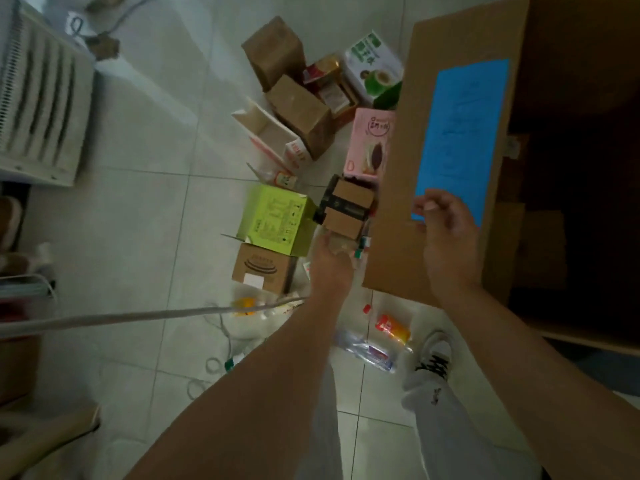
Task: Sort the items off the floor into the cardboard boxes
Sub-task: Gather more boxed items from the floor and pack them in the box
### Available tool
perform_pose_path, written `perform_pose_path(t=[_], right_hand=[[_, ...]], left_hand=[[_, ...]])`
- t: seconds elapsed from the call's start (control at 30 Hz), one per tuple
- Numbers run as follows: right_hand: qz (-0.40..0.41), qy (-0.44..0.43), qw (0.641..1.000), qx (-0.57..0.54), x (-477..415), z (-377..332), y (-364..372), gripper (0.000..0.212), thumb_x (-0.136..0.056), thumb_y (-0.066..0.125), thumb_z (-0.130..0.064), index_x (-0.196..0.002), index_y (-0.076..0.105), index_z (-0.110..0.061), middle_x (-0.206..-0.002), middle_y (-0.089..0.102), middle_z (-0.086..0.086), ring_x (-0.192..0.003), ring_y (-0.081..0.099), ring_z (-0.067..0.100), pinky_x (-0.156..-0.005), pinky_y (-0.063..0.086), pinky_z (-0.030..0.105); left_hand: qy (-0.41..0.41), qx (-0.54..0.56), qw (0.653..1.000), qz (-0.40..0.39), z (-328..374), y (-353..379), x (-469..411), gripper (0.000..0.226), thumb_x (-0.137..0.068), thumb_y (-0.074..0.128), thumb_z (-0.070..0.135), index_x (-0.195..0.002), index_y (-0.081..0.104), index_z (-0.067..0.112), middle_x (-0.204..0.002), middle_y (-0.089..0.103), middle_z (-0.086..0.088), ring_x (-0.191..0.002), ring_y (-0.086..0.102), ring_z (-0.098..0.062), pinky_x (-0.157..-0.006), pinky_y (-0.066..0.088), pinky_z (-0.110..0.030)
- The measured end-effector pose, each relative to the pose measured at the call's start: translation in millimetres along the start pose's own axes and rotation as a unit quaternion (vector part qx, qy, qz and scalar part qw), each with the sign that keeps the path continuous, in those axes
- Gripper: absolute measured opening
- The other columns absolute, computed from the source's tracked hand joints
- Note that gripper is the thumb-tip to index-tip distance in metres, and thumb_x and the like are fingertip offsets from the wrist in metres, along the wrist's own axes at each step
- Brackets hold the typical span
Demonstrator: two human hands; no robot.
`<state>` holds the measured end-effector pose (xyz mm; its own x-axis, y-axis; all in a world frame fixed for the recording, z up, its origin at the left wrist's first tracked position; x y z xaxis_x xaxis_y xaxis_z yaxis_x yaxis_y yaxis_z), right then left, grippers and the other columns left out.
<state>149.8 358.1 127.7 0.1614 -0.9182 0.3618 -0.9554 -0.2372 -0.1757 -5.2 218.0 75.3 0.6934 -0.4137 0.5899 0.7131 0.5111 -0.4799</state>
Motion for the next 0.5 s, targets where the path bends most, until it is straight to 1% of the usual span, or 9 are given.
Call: perform_pose_path(t=[0.07, 0.13, 0.2, 0.27, 0.3, 0.37, 0.4, 0.47, 0.5], right_hand=[[-0.016, 0.016, 0.999, 0.029, 8, 6, 39, 0.017, -0.098, 0.05, -0.031, -0.096, 0.061, -0.044, -0.098, 0.067, -0.02, -0.09, 0.063, -0.002, -0.077, 0.052, 0.024], [-0.032, 0.04, 0.997, 0.057, 11, 14, 74, 0.014, -0.098, 0.051, -0.035, -0.103, 0.061, -0.043, -0.09, 0.067, -0.023, -0.081, 0.063, -0.005, -0.072, 0.053, 0.023], [-0.058, 0.065, 0.992, 0.088, 11, 23, 108, 0.02, -0.099, 0.05, -0.036, -0.115, 0.061, -0.035, -0.098, 0.066, -0.017, -0.08, 0.064, -0.005, -0.067, 0.054, 0.018], [-0.074, 0.077, 0.986, 0.126, 6, 31, 141, 0.024, -0.099, 0.05, -0.032, -0.121, 0.059, -0.03, -0.107, 0.064, -0.012, -0.081, 0.062, -0.006, -0.061, 0.05, 0.014], [-0.078, 0.079, 0.983, 0.147, 3, 34, 157, 0.026, -0.098, 0.05, -0.031, -0.123, 0.058, -0.028, -0.111, 0.063, -0.01, -0.089, 0.061, -0.001, -0.065, 0.048, 0.017], [-0.095, 0.082, 0.974, 0.188, -8, 43, 191, 0.03, -0.098, 0.051, -0.028, -0.127, 0.057, -0.022, -0.114, 0.06, -0.008, -0.107, 0.057, 0.013, -0.077, 0.046, 0.023], [-0.108, 0.083, 0.969, 0.207, -17, 47, 209, 0.032, -0.099, 0.052, -0.027, -0.129, 0.056, -0.019, -0.116, 0.059, -0.005, -0.111, 0.056, 0.016, -0.085, 0.046, 0.027], [-0.138, 0.078, 0.953, 0.258, -36, 57, 247, 0.034, -0.098, 0.053, -0.026, -0.13, 0.055, -0.013, -0.124, 0.059, 0.003, -0.114, 0.054, 0.02, -0.098, 0.043, 0.031], [-0.155, 0.068, 0.945, 0.28, -46, 63, 264, 0.035, -0.098, 0.053, -0.025, -0.129, 0.055, -0.01, -0.126, 0.059, 0.006, -0.114, 0.054, 0.021, -0.098, 0.042, 0.031]], left_hand=[[-0.022, -0.012, 1.0, 0.017, -18, -32, -16, 0.041, -0.088, 0.047, 0.006, -0.129, 0.049, 0.015, -0.11, 0.059, 0.003, -0.103, 0.057, -0.022, -0.082, 0.045, -0.027], [-0.063, -0.019, 0.998, 0.022, -41, -61, -35, 0.047, -0.088, 0.047, 0.007, -0.135, 0.045, 0.014, -0.122, 0.058, -0.008, -0.111, 0.057, -0.031, -0.092, 0.046, -0.039], [-0.102, -0.007, 0.995, 0.021, -64, -86, -54, 0.052, -0.09, 0.049, 0.01, -0.141, 0.039, 0.013, -0.13, 0.056, -0.014, -0.116, 0.055, -0.033, -0.098, 0.045, -0.044], [-0.128, 0.014, 0.991, 0.024, -85, -107, -73, 0.055, -0.091, 0.051, 0.011, -0.144, 0.035, 0.011, -0.133, 0.053, -0.017, -0.117, 0.054, -0.034, -0.099, 0.045, -0.045], [-0.136, 0.022, 0.99, 0.034, -93, -117, -83, 0.053, -0.091, 0.051, 0.01, -0.142, 0.037, 0.009, -0.13, 0.055, -0.016, -0.112, 0.056, -0.033, -0.094, 0.046, -0.041], [-0.153, 0.058, 0.985, 0.054, -108, -137, -103, 0.048, -0.091, 0.05, 0.007, -0.139, 0.041, 0.008, -0.113, 0.06, -0.011, -0.097, 0.055, -0.029, -0.079, 0.043, -0.034], [-0.171, 0.095, 0.979, 0.057, -116, -143, -115, 0.05, -0.091, 0.05, 0.006, -0.14, 0.039, 0.009, -0.109, 0.061, -0.01, -0.096, 0.055, -0.029, -0.077, 0.043, -0.034], [-0.23, 0.167, 0.956, 0.068, -136, -151, -137, 0.055, -0.09, 0.051, 0.009, -0.143, 0.035, 0.012, -0.119, 0.058, -0.015, -0.105, 0.057, -0.034, -0.089, 0.049, -0.042], [-0.253, 0.191, 0.945, 0.079, -144, -154, -148, 0.055, -0.088, 0.052, 0.011, -0.141, 0.038, 0.013, -0.121, 0.056, -0.016, -0.104, 0.057, -0.034, -0.089, 0.05, -0.044]])
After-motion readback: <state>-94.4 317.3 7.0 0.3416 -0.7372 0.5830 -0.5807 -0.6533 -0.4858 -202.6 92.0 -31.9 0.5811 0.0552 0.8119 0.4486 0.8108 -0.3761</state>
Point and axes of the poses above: each hand's wrist, its own x-axis away from the middle knuckle, its own y-axis out of the palm, z = x × y, the point moved 8 cm from there along -x, towards the middle knuckle
